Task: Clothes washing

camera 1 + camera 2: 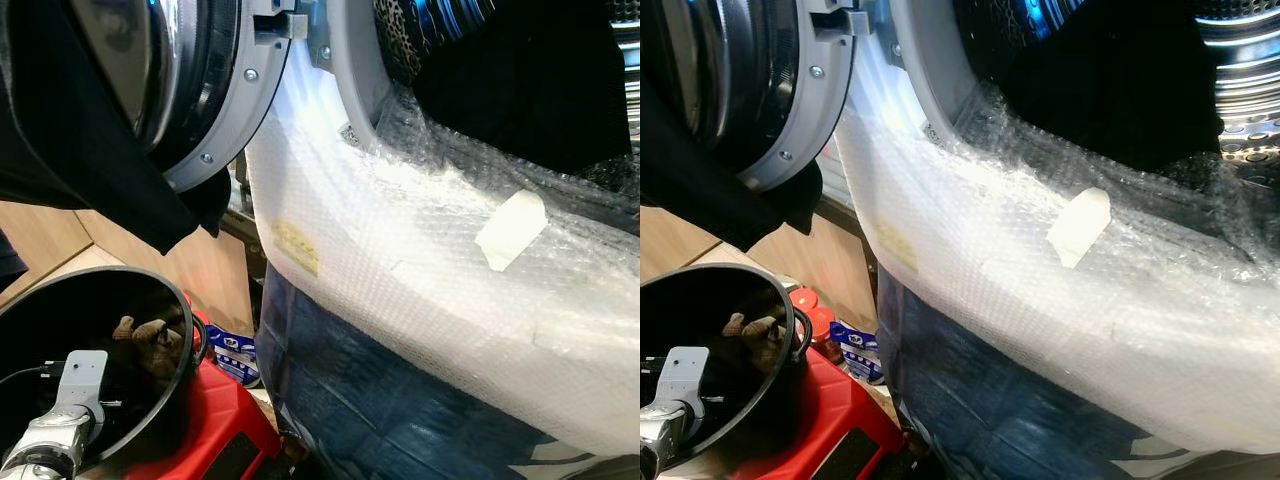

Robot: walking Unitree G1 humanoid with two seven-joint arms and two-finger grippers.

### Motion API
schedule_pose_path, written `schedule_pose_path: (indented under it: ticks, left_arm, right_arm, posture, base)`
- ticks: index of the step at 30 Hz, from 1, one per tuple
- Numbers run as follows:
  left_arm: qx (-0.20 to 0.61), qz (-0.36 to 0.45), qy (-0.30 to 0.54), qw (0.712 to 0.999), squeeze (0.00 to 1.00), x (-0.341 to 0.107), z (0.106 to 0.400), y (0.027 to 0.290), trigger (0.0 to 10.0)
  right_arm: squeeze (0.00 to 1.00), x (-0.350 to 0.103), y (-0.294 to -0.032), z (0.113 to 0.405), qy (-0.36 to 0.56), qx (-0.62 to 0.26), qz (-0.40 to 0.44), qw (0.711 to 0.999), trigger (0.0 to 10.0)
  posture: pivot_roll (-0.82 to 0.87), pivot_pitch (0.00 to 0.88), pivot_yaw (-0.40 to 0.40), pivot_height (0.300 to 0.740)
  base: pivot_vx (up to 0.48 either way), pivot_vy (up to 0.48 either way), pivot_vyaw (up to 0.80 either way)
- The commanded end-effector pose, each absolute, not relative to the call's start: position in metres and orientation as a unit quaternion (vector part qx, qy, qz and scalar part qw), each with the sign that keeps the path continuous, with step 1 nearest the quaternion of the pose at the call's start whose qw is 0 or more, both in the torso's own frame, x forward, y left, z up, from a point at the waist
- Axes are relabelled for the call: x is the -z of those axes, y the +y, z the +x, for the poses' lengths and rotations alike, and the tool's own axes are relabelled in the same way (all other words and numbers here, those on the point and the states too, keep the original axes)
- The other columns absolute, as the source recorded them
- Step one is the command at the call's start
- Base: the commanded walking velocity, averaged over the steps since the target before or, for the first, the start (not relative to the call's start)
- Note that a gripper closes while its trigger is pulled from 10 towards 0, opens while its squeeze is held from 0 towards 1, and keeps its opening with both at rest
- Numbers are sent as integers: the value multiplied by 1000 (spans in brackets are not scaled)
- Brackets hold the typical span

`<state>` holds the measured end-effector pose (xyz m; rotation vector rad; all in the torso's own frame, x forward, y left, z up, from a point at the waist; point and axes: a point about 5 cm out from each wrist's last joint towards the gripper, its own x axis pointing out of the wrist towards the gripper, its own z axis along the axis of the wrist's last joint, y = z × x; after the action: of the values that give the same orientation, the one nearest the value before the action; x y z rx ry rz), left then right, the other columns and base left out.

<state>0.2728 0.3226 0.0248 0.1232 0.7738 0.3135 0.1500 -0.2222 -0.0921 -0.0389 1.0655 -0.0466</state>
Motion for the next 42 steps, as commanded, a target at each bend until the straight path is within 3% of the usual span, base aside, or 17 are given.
schedule_pose_path:
  ticks: [1,19,24,26,30,33,37,42]
  left_arm:
    - [-127,33,421,898,0,0,257,308,0]
    - [-98,29,400,911,0,-9,273,297,0]
    - [-121,-4,349,929,0,-24,285,300,0]
    - [-98,-20,281,954,0,-44,303,297,0]
    - [-33,-13,205,978,0,-74,324,286,0]
    - [-9,-14,178,984,0,-87,331,281,0]
    - [96,-7,112,989,0,-124,340,258,0]
    - [147,6,106,983,0,-137,338,247,0]
  right_arm:
    - [0,95,-223,143,519,20,-22,854,10000]
    - [0,98,-210,142,524,24,-4,851,10000]
    - [0,98,-205,144,521,26,5,853,10000]
    - [0,98,-200,146,521,24,8,853,10000]
    - [0,98,-191,151,519,17,13,854,10000]
    - [0,98,-188,153,518,15,15,855,10000]
    - [0,96,-179,160,512,12,22,859,10000]
    - [0,96,-176,162,509,11,27,860,10000]
  posture:
    - [-43,199,-112,740]
    - [-41,168,-57,740]
    - [-20,158,-44,740]
    - [14,147,-31,740]
    - [50,137,-18,740]
    - [56,135,-11,740]
    - [78,116,16,740]
    - [81,109,28,740]
  base:
    - [0,0,0]
    - [0,0,0]
    - [0,0,0]
    - [0,0,0]
    - [0,0,0]
    - [0,0,0]
    - [0,0,0]
    - [0,0,0]
